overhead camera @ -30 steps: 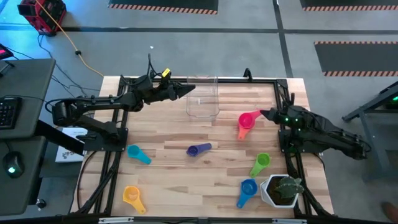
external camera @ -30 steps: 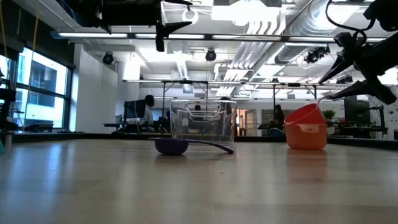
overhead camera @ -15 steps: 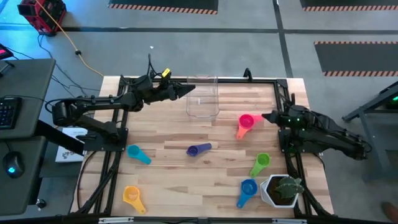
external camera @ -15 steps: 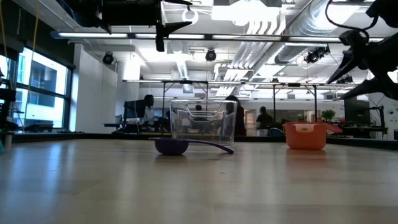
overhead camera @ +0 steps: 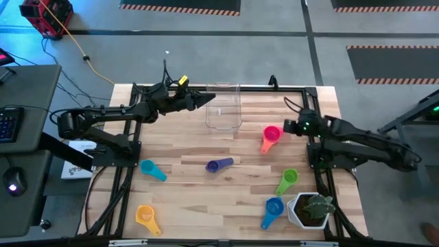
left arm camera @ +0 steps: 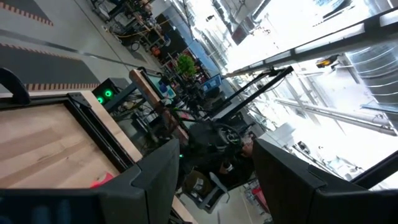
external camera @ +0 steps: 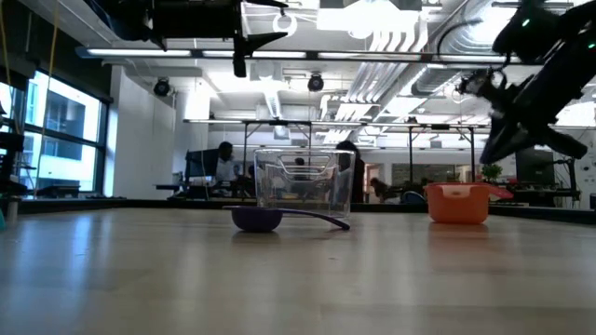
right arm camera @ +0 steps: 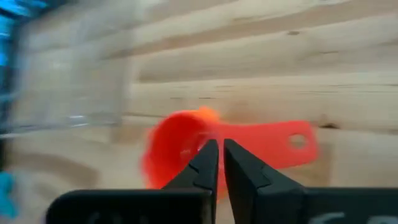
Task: Nest measuring cups in basket
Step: Stack the pink measuring cup on top of the orange measuring cup
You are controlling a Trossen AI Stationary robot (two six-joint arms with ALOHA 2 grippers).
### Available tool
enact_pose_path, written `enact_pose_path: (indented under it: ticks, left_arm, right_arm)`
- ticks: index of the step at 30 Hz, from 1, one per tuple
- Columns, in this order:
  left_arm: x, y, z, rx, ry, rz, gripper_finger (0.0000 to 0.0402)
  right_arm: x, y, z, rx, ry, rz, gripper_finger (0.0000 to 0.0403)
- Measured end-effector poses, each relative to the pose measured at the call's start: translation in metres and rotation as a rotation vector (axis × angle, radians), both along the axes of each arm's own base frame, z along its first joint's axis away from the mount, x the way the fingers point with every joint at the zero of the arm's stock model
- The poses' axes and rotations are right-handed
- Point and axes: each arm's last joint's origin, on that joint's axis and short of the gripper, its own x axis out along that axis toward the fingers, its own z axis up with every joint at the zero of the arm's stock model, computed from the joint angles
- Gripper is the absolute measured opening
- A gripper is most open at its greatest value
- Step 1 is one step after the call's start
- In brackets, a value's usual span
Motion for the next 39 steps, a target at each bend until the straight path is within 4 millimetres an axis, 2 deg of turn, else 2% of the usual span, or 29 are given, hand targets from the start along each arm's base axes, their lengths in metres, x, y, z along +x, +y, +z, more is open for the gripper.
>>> enact_pose_path:
  ticks: [3, 8, 15, 19, 25, 28, 32, 34, 36, 39]
  left_arm:
    - [0.000, 0.000, 0.000, 0.000, 0.000, 0.000, 0.0194]
    - [0.000, 0.000, 0.000, 0.001, 0.000, -0.001, 0.0194]
    - [0.000, 0.000, 0.000, 0.009, 0.002, 0.001, 0.0194]
    - [0.000, 0.000, 0.000, 0.009, 0.002, 0.001, 0.0194]
    - [0.002, -0.005, -0.001, 0.011, 0.011, -0.023, 0.0194]
    - [0.008, -0.018, -0.012, 0.016, 0.136, -0.079, 0.0189]
    - [0.031, -0.044, -0.039, -0.016, 0.453, -0.181, 0.0165]
    - [0.051, -0.058, -0.044, 0.017, 0.505, -0.236, 0.0140]
    - [0.074, -0.071, -0.048, 0.048, 0.518, -0.255, 0.0105]
    - [0.111, -0.085, -0.070, 0.065, 0.599, -0.276, 0.0035]
  right_arm:
    - [0.004, -0.013, -0.006, 0.005, 0.061, -0.027, 0.0003]
    - [0.009, -0.033, -0.002, 0.000, 0.107, -0.032, 0.0001]
    - [0.009, -0.053, -0.021, 0.156, 0.166, 0.034, 0.0000]
    - [0.011, -0.056, -0.026, 0.198, 0.152, 0.077, 0.0000]
    - [0.006, -0.050, -0.023, 0.229, 0.153, 0.091, 0.0000]
    - [0.001, -0.046, -0.019, 0.228, 0.154, 0.090, 0.0000]
    - [-0.002, -0.042, -0.014, 0.210, 0.137, 0.091, 0.0000]
    - [-0.003, -0.041, -0.013, 0.202, 0.130, 0.092, 0.0000]
    - [-0.003, -0.041, -0.013, 0.204, 0.132, 0.092, 0.0000]
    - [-0.004, -0.040, -0.013, 0.213, 0.140, 0.091, 0.0000]
